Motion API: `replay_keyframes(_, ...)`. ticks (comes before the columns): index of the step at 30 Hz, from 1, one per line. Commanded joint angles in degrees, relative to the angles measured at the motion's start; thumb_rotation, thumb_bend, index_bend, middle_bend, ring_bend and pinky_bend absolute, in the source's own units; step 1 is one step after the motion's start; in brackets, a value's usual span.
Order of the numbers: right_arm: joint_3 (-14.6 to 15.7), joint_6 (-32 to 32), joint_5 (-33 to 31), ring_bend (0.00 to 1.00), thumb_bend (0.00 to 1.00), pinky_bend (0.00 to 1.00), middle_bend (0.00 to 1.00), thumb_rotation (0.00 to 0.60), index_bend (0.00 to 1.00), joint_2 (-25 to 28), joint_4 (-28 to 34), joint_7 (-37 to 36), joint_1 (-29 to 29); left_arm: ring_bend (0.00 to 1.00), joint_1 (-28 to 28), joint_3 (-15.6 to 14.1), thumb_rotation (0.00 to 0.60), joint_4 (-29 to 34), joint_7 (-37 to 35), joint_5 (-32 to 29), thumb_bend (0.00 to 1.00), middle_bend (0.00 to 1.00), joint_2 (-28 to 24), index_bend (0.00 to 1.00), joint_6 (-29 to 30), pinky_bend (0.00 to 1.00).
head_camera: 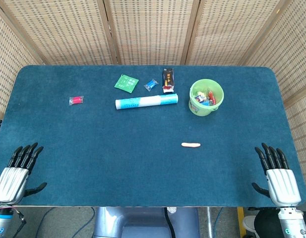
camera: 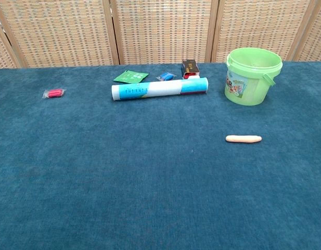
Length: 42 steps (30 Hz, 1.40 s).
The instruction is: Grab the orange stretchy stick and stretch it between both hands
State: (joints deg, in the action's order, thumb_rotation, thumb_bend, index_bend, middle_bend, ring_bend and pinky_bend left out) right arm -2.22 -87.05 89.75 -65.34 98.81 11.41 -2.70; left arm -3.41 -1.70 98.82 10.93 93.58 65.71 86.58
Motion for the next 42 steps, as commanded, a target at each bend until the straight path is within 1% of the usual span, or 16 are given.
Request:
replay_keyframes(1, 0.0, 0.0, 0.0, 0.0, 0.0, 0.0, 0.0, 0.6, 0.0, -0.1, 0.0, 0.0, 0.0, 0.0, 0.0, 0.0, 0.6, 0.0, -0.1, 0.0, 0.0, 0.0, 0.0, 0.0, 0.0, 0.0)
replay_keyframes(8, 0.1, 0.6, 0.2, 0.0, 0.0, 0.0, 0.0, 0.6, 0.0, -0.5, -0.5, 0.0, -0.4, 0.0, -0.1, 0.0, 0.6, 0.0, -0.3, -0.1, 0.0, 0.0, 0.0, 0.0, -0.2, 0.0)
replay_keyframes(12, -0.3, 2.8, -0.5, 0.0, 0.02, 0.0, 0.0, 0.6, 0.02, -1.4, -1.5, -0.9, -1.8, 0.0, -0.2, -0.1, 0.6, 0.0, -0.1, 0.1, 0.0, 0.0, 0.2, 0.0, -0.3, 0.0)
replay_keyframes(14, -0.9, 4.7, -1.1, 0.0, 0.05, 0.0, 0.0, 0.6, 0.06, -2.0, -2.1, -1.7, -3.1, 0.0, -0.3, 0.1, 0.6, 0.0, -0.2, -0.2, 0.0, 0.0, 0.4, 0.0, -0.5, 0.0)
replay_keyframes(16, -1.9, 6.6, -1.8, 0.0, 0.06, 0.0, 0.0, 0.6, 0.13, -2.4, -2.2, -2.1, -4.6, 0.0, -0.4, 0.2, 0.6, 0.0, -0.3, -0.4, 0.0, 0.0, 0.5, 0.0, -0.5, 0.0)
replay_keyframes(17, -2.8, 7.9, -2.7, 0.0, 0.06, 0.0, 0.0, 0.6, 0.15, -2.9, -2.0, -2.0, -5.8, 0.0, -0.3, 0.3, 0.6, -0.1, -0.2, -0.7, 0.0, 0.0, 0.6, 0.0, -0.5, 0.0)
replay_keyframes(19, -4.2, 10.2, -4.0, 0.0, 0.07, 0.0, 0.0, 0.6, 0.25, -3.6, -1.6, -1.4, -7.7, 0.0, -0.3, 0.5, 0.6, -0.2, 0.0, -1.2, 0.0, 0.0, 0.8, 0.0, -0.6, 0.0)
replay_keyframes(21, -6.0, 12.4, -5.5, 0.0, 0.11, 0.0, 0.01, 0.6, 0.31, -4.9, -1.9, 1.0, -10.2, 0.0, -0.3, 0.8, 0.6, -0.2, 0.2, -1.9, 0.0, 0.0, 1.0, 0.0, -0.8, 0.0)
replay_keyframes(23, -7.5, 14.2, -6.1, 0.0, 0.15, 0.0, 0.03, 0.6, 0.36, -7.0, -3.2, 4.2, -12.8, 0.0, -0.5, 1.0, 0.6, -0.3, 0.6, -2.5, 0.0, 0.0, 1.3, 0.0, -1.1, 0.0)
replay_keyframes(25, -8.4, 16.2, -6.9, 0.0, 0.21, 0.0, 0.05, 0.6, 0.4, -9.1, -4.5, 5.6, -14.9, 0.0, -0.7, 1.2, 0.6, -0.4, 1.1, -3.1, 0.0, 0.0, 1.6, 0.0, -1.6, 0.0)
replay_keyframes(27, -9.6, 20.0, -9.6, 0.0, 0.25, 0.0, 0.06, 0.6, 0.42, -11.2, -5.2, 4.5, -17.5, 0.0, -1.0, 1.4, 0.6, -0.5, 2.1, -3.9, 0.0, 0.0, 2.2, 0.0, -2.5, 0.0)
replay_keyframes(30, -11.2, 24.6, -13.5, 0.0, 0.29, 0.0, 0.07, 0.6, 0.43, -12.9, -6.2, 3.4, -20.4, 0.0, -1.4, 1.8, 0.6, -0.6, 3.1, -5.1, 0.0, 0.0, 2.8, 0.0, -3.4, 0.0)
replay_keyframes(35, -12.8, 31.0, -20.0, 0.0, 0.35, 0.0, 0.07, 0.6, 0.43, -17.1, -10.6, 5.5, -25.1, 0.0, -1.9, 2.7, 0.6, -1.3, 4.0, -7.6, 0.0, 0.0, 3.6, 0.0, -4.6, 0.0)
replay_keyframes(37, -13.0, 32.5, -21.8, 0.0, 0.39, 0.0, 0.07, 0.6, 0.44, -18.5, -12.0, 6.1, -26.3, 0.0, -2.1, 2.9, 0.6, -1.5, 4.2, -8.3, 0.0, 0.0, 4.0, 0.0, -5.1, 0.0)
replay_keyframes(42, -13.1, 34.6, -25.3, 0.0, 0.43, 0.0, 0.08, 0.6, 0.46, -22.0, -15.5, 7.0, -28.8, 0.0, -2.7, 3.4, 0.6, -2.2, 4.9, -10.0, 0.0, 0.0, 4.7, 0.0, -6.3, 0.0)
